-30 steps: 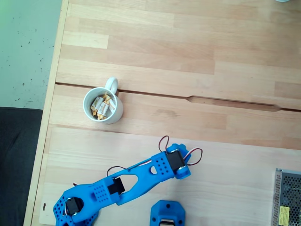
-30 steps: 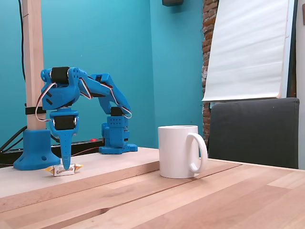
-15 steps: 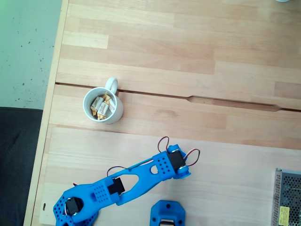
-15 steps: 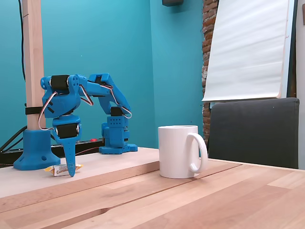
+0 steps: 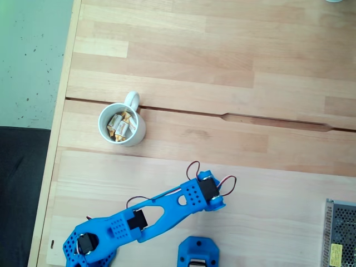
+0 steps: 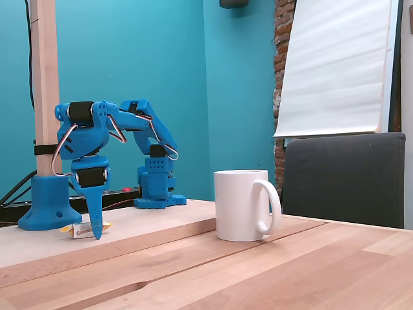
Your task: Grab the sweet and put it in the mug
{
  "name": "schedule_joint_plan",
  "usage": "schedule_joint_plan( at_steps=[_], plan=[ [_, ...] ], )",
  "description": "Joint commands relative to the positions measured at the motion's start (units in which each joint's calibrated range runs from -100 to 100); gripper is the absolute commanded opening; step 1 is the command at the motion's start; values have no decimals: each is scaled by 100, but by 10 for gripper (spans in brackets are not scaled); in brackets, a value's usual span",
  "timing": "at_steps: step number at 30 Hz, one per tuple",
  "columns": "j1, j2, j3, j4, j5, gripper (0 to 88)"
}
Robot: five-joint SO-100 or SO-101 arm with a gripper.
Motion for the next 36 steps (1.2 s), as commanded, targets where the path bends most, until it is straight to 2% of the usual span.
schedule_joint_plan(
  at_steps=[1, 5, 10, 19, 36],
  plan=[
    [10, -129, -16, 90, 5, 188],
    [10, -129, -16, 90, 5, 78],
    [-5, -129, -16, 90, 10, 5],
    [-5, -293, -34, 90, 5, 0],
    [-41, -2814, -132, 90, -39, 0]
  ],
)
